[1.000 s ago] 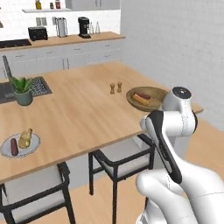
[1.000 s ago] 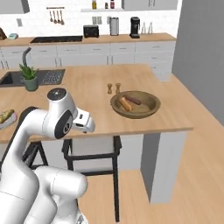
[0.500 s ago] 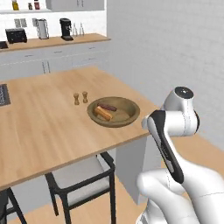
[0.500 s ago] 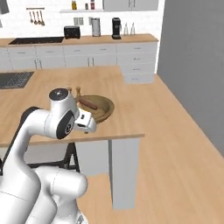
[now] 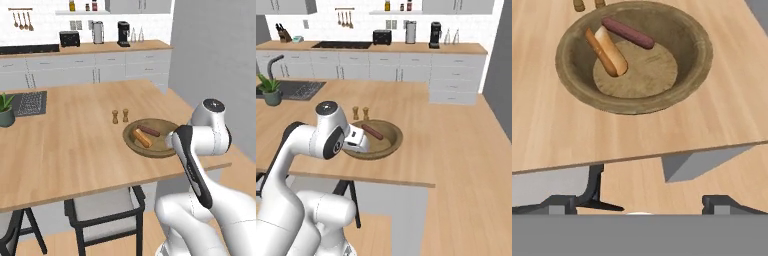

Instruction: Place one bun and one sausage from the bowl on each plate.

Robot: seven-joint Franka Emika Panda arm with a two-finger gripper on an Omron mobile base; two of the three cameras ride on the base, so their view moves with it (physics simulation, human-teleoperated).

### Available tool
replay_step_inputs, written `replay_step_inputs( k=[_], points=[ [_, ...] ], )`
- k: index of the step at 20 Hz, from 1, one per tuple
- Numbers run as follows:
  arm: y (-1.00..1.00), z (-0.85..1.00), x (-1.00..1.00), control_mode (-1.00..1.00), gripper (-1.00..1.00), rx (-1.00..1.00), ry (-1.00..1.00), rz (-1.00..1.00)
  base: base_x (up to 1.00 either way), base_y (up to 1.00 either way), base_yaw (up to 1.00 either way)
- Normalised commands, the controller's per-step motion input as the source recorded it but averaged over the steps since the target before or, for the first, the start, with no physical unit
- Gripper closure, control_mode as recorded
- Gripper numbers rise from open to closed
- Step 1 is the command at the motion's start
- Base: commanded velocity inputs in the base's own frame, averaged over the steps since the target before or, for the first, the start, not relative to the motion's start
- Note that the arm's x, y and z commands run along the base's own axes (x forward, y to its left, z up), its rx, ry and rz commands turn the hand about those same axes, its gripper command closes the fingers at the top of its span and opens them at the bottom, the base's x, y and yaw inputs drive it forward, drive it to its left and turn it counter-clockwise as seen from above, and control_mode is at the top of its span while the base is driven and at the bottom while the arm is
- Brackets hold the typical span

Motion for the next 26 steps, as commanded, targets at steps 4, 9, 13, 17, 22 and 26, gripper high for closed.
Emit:
replay_step_inputs(
  k=[4,9,13,17,22,26],
  points=[
    [0.00,0.00,0.00,1.00,-1.00,0.00,0.00,0.00,0.63,-0.66,0.34],
    [0.00,0.00,0.00,1.00,-1.00,0.00,0.00,0.00,0.44,-0.33,0.07],
    [0.00,0.00,0.00,1.00,-1.00,0.00,0.00,0.00,0.00,0.00,0.00],
    [0.00,0.34,0.44,-1.00,-1.00,0.00,-0.01,0.02,0.00,0.00,0.00],
    [0.04,0.26,1.00,-1.00,-1.00,0.00,0.00,0.06,0.00,0.00,0.00],
    [0.29,-0.31,1.00,-1.00,-1.00,0.00,0.06,0.09,0.00,0.00,0.00]
  ],
)
